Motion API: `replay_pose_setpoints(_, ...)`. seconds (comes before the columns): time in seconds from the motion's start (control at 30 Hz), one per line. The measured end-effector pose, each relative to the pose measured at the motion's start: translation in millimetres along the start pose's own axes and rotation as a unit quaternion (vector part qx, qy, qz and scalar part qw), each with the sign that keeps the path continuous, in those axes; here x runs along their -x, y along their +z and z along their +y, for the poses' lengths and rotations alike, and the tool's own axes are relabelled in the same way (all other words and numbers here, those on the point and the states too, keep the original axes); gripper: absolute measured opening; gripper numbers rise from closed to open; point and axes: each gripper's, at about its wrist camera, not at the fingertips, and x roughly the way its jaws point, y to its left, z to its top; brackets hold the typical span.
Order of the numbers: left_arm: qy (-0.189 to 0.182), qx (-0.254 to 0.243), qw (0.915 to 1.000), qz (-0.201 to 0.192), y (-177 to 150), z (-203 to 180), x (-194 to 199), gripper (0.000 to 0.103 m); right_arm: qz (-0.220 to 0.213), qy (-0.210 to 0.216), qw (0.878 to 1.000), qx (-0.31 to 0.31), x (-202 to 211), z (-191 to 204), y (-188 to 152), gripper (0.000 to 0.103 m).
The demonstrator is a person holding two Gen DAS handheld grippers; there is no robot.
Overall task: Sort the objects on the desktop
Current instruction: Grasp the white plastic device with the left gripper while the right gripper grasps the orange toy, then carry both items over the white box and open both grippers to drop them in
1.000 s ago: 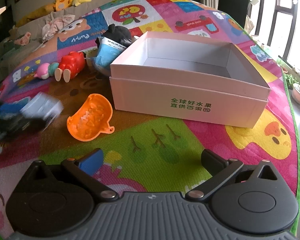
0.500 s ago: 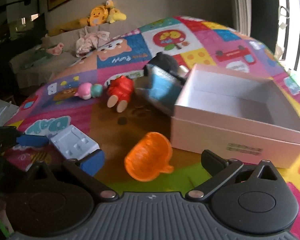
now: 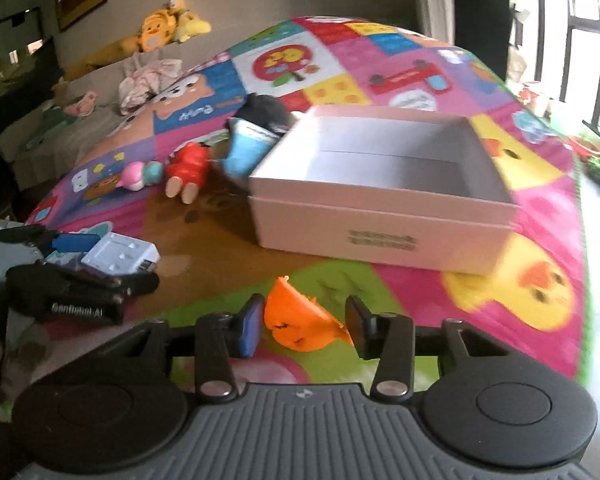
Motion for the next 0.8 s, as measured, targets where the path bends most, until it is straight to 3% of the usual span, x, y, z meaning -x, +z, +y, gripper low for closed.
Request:
replay_pose_setpoints(0.17, -0.006, -0.01, 0.9999, -0.001, -6, -11, 11, 0.095, -0.002, -0.02, 1.0, -0.014, 8, -18, -14, 0.044)
replay_pose_setpoints(0.5, -0.095, -0.048, 0.9938, -0.033, 2, -45, 54, 0.095, -0.022, -0.019, 1.0, -0.002, 34, -25, -15, 0.044)
replay_pose_setpoints(0.57, -0.113, -0.042, 0.9912, -0.055, 19, -45, 62, 0.095, -0.036, -0.023, 0.999, -0.001, 46, -31, -9, 0.044)
replay_pose_setpoints(0.7, -0.128, -0.052, 0.9811, -0.136, 76, -55, 71, 0.095, -0.089, -0.03, 0.996, -0.01, 71, -49, 22, 0.044)
replay_pose_setpoints(0.8, -0.134, -0.07, 0.9719, -0.18, 115, -74, 52, 0.095, -0.127, -0.036, 0.991, -0.028, 78, -65, 55, 0.044)
